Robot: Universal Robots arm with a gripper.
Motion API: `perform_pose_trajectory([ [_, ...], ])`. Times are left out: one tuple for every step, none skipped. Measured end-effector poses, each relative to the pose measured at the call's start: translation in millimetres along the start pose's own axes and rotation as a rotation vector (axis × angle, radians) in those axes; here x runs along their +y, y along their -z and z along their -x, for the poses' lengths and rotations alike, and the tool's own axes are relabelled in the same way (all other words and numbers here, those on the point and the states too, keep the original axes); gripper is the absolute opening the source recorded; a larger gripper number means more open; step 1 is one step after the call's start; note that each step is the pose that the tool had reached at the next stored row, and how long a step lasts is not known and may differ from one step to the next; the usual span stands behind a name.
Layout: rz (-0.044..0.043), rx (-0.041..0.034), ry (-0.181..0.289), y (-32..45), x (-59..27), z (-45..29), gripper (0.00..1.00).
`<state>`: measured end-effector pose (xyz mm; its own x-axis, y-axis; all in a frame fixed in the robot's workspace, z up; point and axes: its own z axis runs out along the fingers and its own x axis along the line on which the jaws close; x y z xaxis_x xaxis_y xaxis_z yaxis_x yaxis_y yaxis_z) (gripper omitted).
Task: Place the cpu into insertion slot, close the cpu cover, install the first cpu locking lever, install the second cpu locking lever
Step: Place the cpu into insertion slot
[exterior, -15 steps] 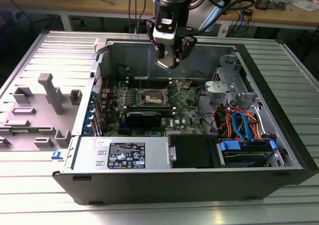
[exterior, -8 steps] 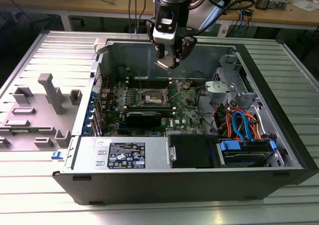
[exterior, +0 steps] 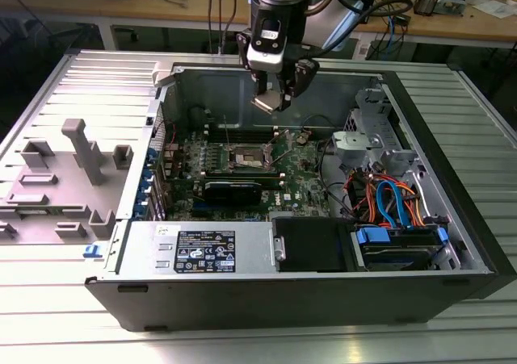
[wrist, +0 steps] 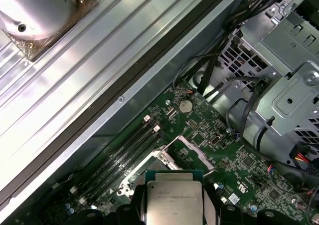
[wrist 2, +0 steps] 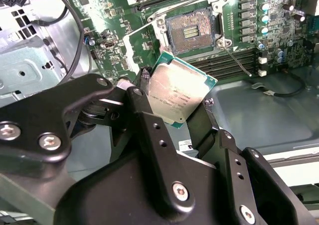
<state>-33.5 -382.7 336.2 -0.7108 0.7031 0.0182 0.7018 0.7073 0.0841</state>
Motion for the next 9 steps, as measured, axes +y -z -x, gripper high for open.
perform_pose_trajectory([
  [0.0001,-0.0004,-0.005,-0.1,0.0,0.0,0.55],
  [0.0004,-0.0014,-0.016,-0.3,0.0,0.0,0.55],
  [0.0006,-0.0025,-0.029,-0.4,0.0,0.0,0.55],
  [0.001,-0.0039,-0.047,-0.7,0.0,0.0,0.55],
  [0.0011,-0.005,-0.06,-0.8,-0.1,0.0,0.55],
  [0.0016,-0.0071,-0.086,-1.1,-0.1,0.0,0.55],
  [0.0021,-0.0094,-0.114,-1.4,-0.1,0.0,0.55],
  [0.0024,-0.0107,-0.129,-1.6,-0.1,0.0,0.55],
  [0.0026,-0.012,-0.145,-1.7,-0.2,0.0,0.55],
])
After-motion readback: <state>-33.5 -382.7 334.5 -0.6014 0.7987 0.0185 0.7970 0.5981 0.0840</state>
